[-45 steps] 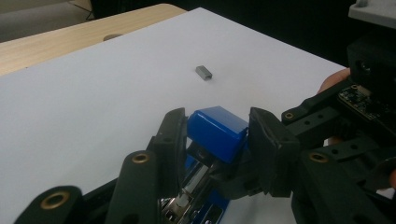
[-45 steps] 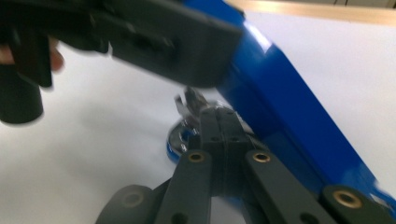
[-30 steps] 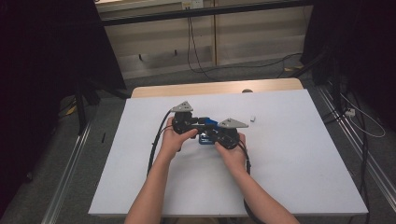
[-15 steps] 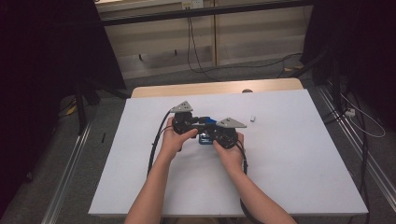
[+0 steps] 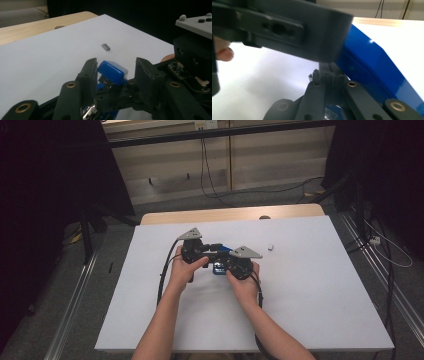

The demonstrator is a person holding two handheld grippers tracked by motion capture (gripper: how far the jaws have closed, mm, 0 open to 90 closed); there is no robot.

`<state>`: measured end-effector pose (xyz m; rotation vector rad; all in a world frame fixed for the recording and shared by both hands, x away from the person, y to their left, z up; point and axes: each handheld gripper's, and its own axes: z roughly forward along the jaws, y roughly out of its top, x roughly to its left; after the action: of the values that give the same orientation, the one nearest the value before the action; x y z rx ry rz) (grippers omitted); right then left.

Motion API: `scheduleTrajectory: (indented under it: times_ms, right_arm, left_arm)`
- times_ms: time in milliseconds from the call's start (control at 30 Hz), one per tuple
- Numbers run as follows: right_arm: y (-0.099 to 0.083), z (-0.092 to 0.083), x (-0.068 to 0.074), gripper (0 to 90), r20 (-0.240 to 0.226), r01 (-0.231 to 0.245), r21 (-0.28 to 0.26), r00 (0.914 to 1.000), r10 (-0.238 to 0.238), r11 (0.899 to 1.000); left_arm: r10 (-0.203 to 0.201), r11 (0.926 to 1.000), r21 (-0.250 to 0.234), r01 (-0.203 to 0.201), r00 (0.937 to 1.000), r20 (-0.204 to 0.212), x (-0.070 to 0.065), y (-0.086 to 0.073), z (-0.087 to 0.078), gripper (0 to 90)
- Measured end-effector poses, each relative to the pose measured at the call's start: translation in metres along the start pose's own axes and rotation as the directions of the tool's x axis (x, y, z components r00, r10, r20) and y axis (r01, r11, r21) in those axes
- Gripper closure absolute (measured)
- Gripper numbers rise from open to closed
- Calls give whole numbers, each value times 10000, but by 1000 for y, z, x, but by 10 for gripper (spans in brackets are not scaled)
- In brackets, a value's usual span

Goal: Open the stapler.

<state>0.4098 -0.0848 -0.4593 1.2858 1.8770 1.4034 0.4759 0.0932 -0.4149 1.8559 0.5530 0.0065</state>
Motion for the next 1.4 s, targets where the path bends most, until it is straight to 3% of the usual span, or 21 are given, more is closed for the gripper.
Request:
scheduleTrajectory:
  times_ms: [100,167,267,333,400,667,833,1167,1267,1333,1400]
  right_arm:
    - [-2,0,0,900,160,114,-164,9998,-111,9998]
    - [-3,1,0,900,174,33,-226,9998,-29,9997]
    - [-3,3,1,900,198,9,-239,9998,-5,9997]
    - [-3,3,1,900,170,-33,-275,9998,37,9996]
    - [-2,3,0,900,208,33,-210,9998,-29,9998]
    - [0,0,-3,900,304,129,-291,9995,-120,9995]
    - [0,0,-4,900,308,168,-242,9994,-161,9996]
    - [0,-1,-5,900,361,198,-280,9992,-188,9994]
    - [-2,-1,-6,900,328,217,-245,9992,-209,9995]
    - [-2,-1,-6,900,326,192,-218,9993,-185,9996]
    - [-2,0,-6,900,342,193,-201,9992,-186,9996]
  left_arm:
    - [16,9998,-204,-15,10000,47,1,2,-8,513]
    - [-251,9978,-615,255,9997,72,2,3,-17,523]
    - [-153,9957,-914,129,9996,-252,5,4,-30,560]
    - [18,9976,-696,-65,9977,-674,8,1,-34,606]
    - [-35,9994,-335,7,9963,-856,13,-9,-31,680]
    - [189,9988,476,-138,9939,-1088,11,-20,-18,884]
    - [258,9974,704,-167,9911,-1305,14,-23,-14,899]
    - [238,9961,867,-140,9933,-1129,14,-27,-2,900]
    - [326,9936,1117,-191,9922,-1202,15,-29,3,900]
    - [94,9952,978,13,9941,-1084,17,-31,2,900]
    - [249,9936,1120,-119,9930,-1153,16,-31,1,900]
